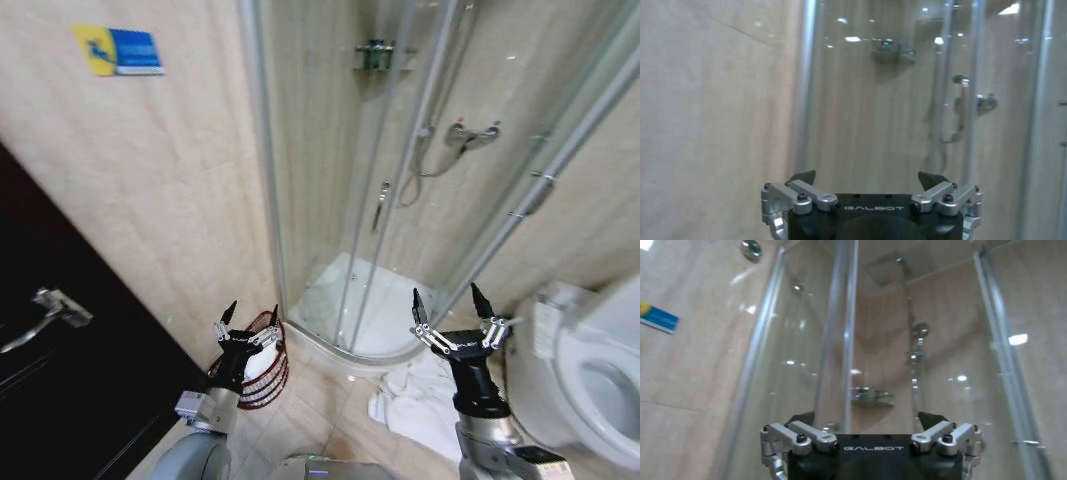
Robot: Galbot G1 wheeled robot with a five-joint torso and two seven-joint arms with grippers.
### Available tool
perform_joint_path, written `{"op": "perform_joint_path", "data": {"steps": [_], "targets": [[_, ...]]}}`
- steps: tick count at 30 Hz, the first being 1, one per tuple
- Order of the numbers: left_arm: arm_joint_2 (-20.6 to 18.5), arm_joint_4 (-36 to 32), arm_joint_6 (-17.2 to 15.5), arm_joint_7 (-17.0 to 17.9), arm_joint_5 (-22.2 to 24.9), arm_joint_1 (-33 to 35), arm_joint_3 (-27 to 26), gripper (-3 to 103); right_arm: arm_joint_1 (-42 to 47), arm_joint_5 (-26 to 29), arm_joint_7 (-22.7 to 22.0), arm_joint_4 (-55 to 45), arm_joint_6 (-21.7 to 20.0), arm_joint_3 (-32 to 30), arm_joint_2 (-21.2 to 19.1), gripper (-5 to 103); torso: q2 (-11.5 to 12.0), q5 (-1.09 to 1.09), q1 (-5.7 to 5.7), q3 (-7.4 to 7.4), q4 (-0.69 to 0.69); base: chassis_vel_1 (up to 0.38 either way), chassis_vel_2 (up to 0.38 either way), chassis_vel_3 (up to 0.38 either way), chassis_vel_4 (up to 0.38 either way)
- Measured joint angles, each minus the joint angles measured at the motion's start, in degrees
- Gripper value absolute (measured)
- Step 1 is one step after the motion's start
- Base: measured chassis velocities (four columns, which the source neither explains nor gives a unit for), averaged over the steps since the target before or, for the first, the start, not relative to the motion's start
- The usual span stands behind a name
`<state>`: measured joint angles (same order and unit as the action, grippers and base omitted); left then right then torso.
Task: Discard the used towel into the hamper.
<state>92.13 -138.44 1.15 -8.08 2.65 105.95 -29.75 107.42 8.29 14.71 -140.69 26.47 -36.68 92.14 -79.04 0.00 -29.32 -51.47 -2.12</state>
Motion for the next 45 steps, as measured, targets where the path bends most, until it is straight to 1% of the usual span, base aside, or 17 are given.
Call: {"op": "perform_joint_path", "data": {"steps": [15,20,45], "targets": [[0.0,0.0,0.0,0.0,0.0,0.0,0.0,100,-0.3,0.3,0.0,0.8,0.0,-0.1,0.0,100,0.0,0.01,0.0,0.0,0.01,-0.119,-0.119,-0.118,-0.114],[0.0,0.0,0.0,0.0,0.0,0.0,0.0,100,-0.3,0.3,0.0,1.0,0.1,0.0,0.0,100,0.0,0.0,0.0,0.0,-0.02,0.0,0.0,0.0,0.0],[0.0,0.0,0.0,0.0,0.0,0.0,0.0,100,-0.1,-0.1,0.2,1.9,1.5,-0.2,0.0,100,0.0,0.0,0.0,0.0,0.0,-0.008,-0.007,-0.007,-0.011]]}}
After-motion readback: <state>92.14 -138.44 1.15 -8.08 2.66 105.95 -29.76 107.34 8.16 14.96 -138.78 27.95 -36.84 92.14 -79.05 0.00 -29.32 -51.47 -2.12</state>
